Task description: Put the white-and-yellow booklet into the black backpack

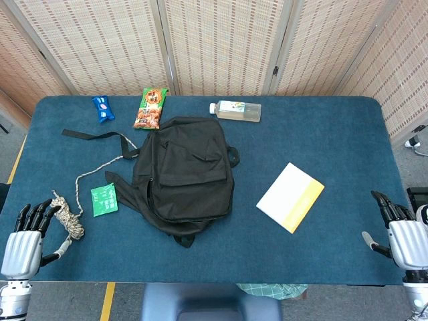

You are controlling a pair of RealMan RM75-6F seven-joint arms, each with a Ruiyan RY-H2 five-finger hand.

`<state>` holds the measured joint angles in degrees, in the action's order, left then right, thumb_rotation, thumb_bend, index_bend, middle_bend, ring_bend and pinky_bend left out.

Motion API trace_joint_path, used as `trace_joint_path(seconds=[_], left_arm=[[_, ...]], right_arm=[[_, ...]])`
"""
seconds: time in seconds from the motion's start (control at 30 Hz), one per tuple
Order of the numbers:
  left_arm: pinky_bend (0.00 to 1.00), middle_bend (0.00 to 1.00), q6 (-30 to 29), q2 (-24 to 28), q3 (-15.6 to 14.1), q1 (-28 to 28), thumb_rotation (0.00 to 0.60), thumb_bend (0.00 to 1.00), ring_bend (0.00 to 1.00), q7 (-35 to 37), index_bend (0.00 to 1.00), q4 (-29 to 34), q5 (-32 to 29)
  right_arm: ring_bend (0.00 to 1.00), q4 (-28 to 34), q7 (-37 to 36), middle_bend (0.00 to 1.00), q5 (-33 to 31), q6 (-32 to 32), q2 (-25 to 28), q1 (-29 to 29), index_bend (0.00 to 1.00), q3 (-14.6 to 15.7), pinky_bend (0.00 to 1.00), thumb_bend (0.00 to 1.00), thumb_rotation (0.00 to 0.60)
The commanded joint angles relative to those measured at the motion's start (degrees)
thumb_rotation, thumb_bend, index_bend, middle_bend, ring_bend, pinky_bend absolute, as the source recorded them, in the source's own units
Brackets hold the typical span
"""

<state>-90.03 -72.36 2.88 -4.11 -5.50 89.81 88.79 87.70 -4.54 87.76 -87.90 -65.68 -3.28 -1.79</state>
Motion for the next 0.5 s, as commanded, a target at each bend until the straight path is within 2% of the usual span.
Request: trace_joint_path(seconds=[0.03,0.27,0.5], left_arm=[[0.00,0.13,0.86,-0.25,0.04,-0.48,0.600,0.26,0.13,-0.80,0.21,0.08,-0.20],[0.00,0.13,2.02,-0.21,0.20,-0.94,0.600,0.26,0.13,-1.60,0.21,0.59,-1.08],[0.00,0.13,1.93,-0.05,0.06,-0.84,0.600,0.26,0.13,-1.89,0.21,1.33,-1.13]], right_arm=[[0.26,-0.47,-0.07,0.15,0.21,0.49,-0.53,-0.33,0.09,-0.06,0.25,0.29,0.600],[0.27,-1.70,0.26,0.15,1.76,2.21,-1.46,-1.90,0.09,-0.11,0.25,0.29,0.600],[0.27,-6.76,0.72,0.16,2.25,9.58,-4.46,-6.91,0.09,-0.54,0.25,0.29,0.600]])
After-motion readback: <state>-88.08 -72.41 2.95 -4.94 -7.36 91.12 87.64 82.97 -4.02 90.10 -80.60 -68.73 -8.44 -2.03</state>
